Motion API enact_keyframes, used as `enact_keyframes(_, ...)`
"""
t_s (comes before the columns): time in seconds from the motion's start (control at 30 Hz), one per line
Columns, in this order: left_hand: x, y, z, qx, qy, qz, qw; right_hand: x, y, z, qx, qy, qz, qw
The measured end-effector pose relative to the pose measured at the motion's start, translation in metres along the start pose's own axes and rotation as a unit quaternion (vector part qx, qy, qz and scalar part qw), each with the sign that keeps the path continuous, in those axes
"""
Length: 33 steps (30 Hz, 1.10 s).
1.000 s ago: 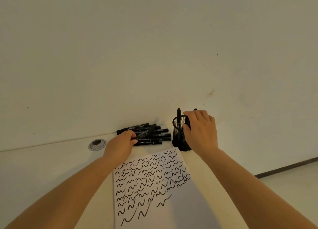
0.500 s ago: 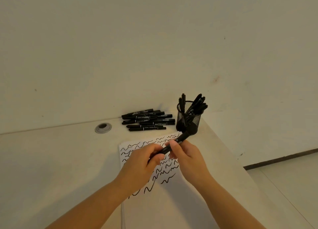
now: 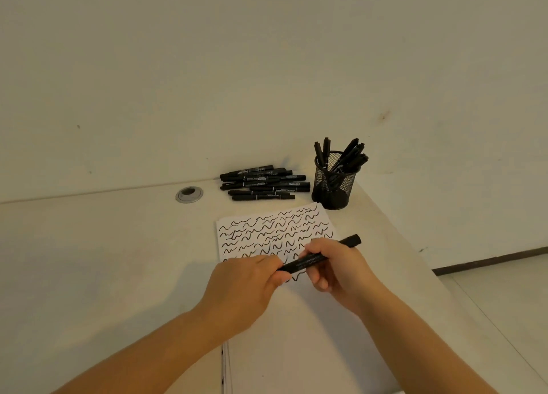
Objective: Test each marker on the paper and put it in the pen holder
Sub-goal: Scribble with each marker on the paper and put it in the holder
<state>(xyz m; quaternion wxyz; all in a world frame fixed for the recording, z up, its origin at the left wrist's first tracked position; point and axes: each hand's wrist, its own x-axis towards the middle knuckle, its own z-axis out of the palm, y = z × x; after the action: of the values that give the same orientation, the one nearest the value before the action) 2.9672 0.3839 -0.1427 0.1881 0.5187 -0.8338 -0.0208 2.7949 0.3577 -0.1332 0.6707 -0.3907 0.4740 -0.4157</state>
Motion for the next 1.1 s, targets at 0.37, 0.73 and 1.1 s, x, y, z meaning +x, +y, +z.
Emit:
enact_keyframes(0.37, 0.004, 0.005, -0.013, -0.358, -0.16, -0.062, 0.918, 0.0, -0.002, -0.01, -0.045, -0.066, -0.139, 0.987)
enact_keyframes(0.73, -0.007, -0.045, -0.016, -0.445, -0.069, -0.274, 0.85, 0.013, -0.02, -0.083, -0.069, 0.165, -0.224, 0.958)
enact_keyframes(1.1, -0.001, -0.02, 0.028, -0.395, 0.213, -0.276, 0.85, 0.011, 0.025, -0.049, 0.058, 0.276, -0.125, 0.951)
